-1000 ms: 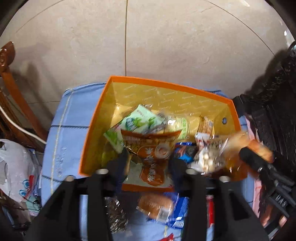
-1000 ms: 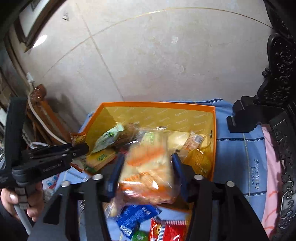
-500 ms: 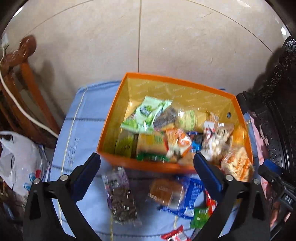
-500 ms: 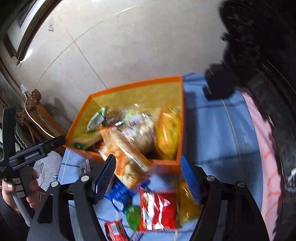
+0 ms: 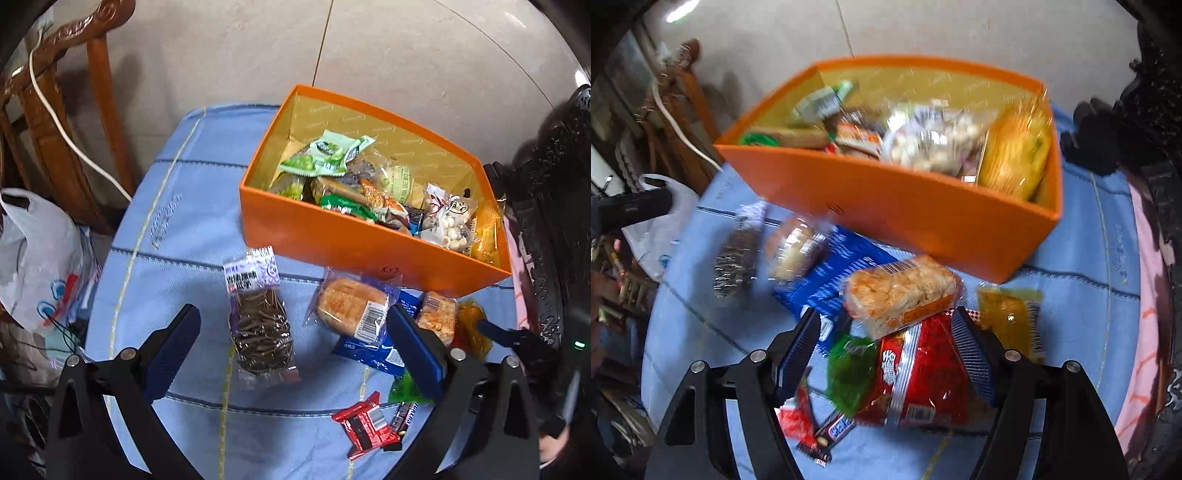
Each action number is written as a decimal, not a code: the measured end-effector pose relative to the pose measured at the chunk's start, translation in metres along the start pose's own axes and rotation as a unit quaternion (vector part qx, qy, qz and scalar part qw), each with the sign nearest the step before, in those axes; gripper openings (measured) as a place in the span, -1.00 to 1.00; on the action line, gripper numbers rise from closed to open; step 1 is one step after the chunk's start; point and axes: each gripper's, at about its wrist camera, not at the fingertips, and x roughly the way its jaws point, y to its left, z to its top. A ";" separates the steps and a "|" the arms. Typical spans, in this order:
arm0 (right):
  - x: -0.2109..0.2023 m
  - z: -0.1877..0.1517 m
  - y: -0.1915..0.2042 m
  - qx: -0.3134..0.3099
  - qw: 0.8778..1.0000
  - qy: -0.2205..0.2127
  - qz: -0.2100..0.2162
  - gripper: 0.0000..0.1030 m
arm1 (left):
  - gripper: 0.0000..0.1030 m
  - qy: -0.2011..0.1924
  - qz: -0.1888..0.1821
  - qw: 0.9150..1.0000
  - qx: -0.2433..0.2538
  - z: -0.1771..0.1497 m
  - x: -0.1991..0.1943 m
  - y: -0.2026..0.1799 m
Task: Organize snacks
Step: 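Grasp the sunflower seed bag with left tool while right tool grasps yellow wafer pack, then lower the seed bag and wafer pack into the orange box and release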
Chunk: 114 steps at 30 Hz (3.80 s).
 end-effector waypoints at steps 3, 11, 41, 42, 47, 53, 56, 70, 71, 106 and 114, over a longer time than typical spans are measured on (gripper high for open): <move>0.020 0.003 -0.002 0.014 1.000 0.008 -0.001 0.42 | 0.91 0.002 0.007 1.000 0.010 -0.003 0.003 -0.001; 0.047 0.011 -0.010 0.028 0.999 0.020 0.010 0.64 | 0.91 0.022 0.005 1.000 0.004 -0.002 0.022 -0.001; -0.085 0.092 -0.020 0.050 0.978 -0.196 0.057 0.19 | 0.91 0.026 -0.010 1.000 0.013 0.000 0.037 -0.007; -0.079 0.098 -0.022 0.062 0.981 -0.179 0.042 0.31 | 0.91 0.030 -0.007 0.999 0.016 -0.003 0.039 -0.007; -0.079 0.067 -0.032 0.070 0.981 -0.179 0.037 0.35 | 0.91 0.051 0.007 0.999 0.018 -0.015 0.056 0.008; -0.078 0.013 -0.061 0.102 0.983 -0.148 0.039 0.36 | 0.91 0.073 0.026 0.997 0.008 -0.024 0.079 0.020; -0.072 -0.008 -0.075 0.121 0.984 -0.130 0.031 0.36 | 0.91 0.075 0.038 0.996 -0.001 -0.025 0.091 0.022; -0.039 -0.029 -0.085 0.109 0.992 -0.067 -0.023 0.40 | 0.22 0.102 0.070 0.992 -0.003 -0.031 0.115 0.028; -0.029 -0.032 -0.086 0.102 0.993 -0.052 -0.032 0.40 | 0.22 0.100 0.069 0.993 -0.006 -0.033 0.110 0.031; -0.079 0.120 -0.041 0.063 0.981 -0.184 0.014 -0.16 | 0.43 -0.058 0.017 0.994 0.096 0.117 0.017 -0.101; -0.084 0.095 -0.052 0.094 0.975 -0.200 0.014 0.49 | 0.92 -0.055 0.069 0.993 0.075 0.117 0.025 -0.078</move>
